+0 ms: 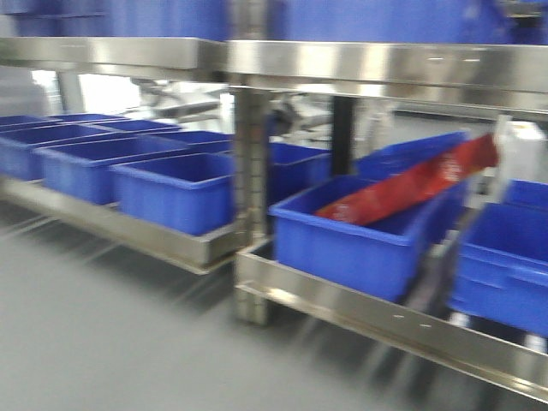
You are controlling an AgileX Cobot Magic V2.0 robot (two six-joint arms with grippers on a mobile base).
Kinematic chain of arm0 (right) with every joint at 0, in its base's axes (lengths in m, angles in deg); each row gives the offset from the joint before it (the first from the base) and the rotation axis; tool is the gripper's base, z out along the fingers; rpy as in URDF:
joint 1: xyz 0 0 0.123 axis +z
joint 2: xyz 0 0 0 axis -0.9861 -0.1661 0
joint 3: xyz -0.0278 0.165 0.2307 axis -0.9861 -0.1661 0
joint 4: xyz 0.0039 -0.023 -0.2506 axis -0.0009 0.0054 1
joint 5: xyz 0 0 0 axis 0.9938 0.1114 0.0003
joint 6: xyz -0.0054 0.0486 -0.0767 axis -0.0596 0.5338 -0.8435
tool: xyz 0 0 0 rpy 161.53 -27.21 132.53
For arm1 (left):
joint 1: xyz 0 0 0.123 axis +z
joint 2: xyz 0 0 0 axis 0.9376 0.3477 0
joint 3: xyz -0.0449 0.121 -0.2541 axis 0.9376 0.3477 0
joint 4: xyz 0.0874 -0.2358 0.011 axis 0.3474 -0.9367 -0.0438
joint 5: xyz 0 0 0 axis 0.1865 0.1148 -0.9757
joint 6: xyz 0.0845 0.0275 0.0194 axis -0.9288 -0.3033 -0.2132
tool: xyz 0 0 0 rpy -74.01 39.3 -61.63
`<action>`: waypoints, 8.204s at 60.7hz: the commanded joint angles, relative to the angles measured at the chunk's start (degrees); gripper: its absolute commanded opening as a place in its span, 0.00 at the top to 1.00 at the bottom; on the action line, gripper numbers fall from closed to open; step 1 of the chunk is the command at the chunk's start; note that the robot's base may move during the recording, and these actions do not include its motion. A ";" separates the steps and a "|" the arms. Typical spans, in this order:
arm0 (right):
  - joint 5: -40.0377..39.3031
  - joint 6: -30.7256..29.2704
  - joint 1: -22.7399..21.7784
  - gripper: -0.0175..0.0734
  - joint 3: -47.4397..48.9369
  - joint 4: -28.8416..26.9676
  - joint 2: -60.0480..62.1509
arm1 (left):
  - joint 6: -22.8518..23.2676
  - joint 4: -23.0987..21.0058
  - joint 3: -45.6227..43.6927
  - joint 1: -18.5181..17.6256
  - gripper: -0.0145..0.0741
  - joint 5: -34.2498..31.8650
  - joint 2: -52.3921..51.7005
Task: Place cylindrical capacitor in blue bin on shelf
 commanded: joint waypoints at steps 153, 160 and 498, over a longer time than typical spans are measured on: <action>-1.78 -0.06 0.16 0.89 0.19 0.00 0.28 | 0.00 -0.14 -0.19 -0.36 0.96 -1.06 -0.12; -1.78 -0.06 0.16 0.89 0.19 0.00 0.28 | 0.00 -0.14 -0.19 -0.36 0.96 -1.06 -0.12; 20.13 -3.39 17.99 0.60 56.68 -4.35 -73.61 | 0.00 -1.61 -0.99 -1.32 0.96 8.52 -10.42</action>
